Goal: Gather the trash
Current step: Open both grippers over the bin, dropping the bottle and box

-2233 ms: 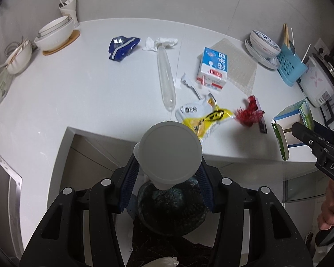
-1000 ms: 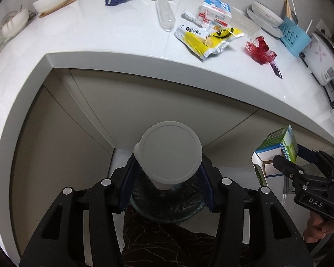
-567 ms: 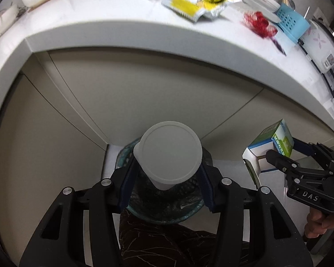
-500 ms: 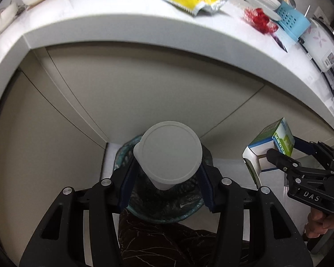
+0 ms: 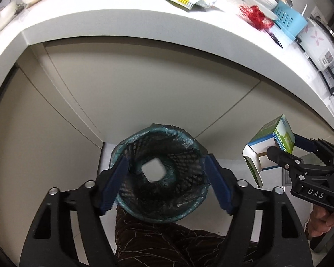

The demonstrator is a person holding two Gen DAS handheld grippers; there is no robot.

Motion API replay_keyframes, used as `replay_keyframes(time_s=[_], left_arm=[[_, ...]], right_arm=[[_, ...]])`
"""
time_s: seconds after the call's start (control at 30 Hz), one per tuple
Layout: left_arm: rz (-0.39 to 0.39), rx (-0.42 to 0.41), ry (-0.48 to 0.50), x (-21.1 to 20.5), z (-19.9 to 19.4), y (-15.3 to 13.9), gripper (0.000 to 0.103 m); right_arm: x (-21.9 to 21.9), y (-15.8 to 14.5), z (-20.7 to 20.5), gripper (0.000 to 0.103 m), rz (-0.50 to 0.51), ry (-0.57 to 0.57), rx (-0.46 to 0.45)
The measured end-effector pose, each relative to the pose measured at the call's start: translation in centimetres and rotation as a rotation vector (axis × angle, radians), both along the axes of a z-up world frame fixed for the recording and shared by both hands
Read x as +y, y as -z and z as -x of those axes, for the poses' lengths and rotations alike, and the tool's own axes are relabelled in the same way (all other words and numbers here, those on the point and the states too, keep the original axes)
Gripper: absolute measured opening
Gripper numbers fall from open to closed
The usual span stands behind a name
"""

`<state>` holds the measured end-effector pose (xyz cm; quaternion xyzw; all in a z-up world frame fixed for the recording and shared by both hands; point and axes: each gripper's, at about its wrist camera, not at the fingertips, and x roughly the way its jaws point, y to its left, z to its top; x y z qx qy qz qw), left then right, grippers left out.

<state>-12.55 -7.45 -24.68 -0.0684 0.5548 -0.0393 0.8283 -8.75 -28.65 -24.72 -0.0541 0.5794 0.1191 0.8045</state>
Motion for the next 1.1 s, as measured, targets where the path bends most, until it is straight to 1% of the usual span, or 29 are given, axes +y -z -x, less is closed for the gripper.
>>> replay_keyframes(time_s=[0.07,0.23,0.3,0.6,0.7,0.83,0.97,1.0,1.1], left_arm=[[-0.003,-0.008,-0.019,0.5,0.2,-0.2,0.084],[-0.012,-0.027,-0.072,2.8,1.2,-1.0,0.095],[-0.017,-0.037,-0.090,3.4,1.6,-1.3,0.097],[-0.040,-0.023,-0.157,6.8,3.2,-1.6,0.097],[-0.058,-0.019,-0.165,7.6,3.7,-1.5,0.097],[-0.061,-0.008,-0.180,8.6,4.2,-1.3,0.097],[-0.063,-0.002,-0.190,9.2,4.3,-1.2,0.097],[-0.063,-0.002,-0.192,9.3,4.3,-1.3,0.097],[-0.062,-0.001,-0.195,9.4,4.3,-1.2,0.097]], right_arm=[[0.3,-0.2,0.0,0.072,-0.002,-0.010,-0.004],[1.7,-0.2,0.1,0.072,-0.003,-0.049,-0.010],[2.6,-0.1,0.0,0.072,-0.004,-0.068,-0.010],[7.0,1.1,0.3,0.073,0.001,-0.165,0.006],[8.3,1.8,0.2,0.073,0.006,-0.192,0.018],[9.7,2.6,0.0,0.073,0.017,-0.214,0.032],[10.4,3.2,0.0,0.073,0.027,-0.224,0.043],[10.6,3.3,0.0,0.074,0.029,-0.225,0.046],[9.3,3.1,-0.1,0.080,0.033,-0.226,0.043]])
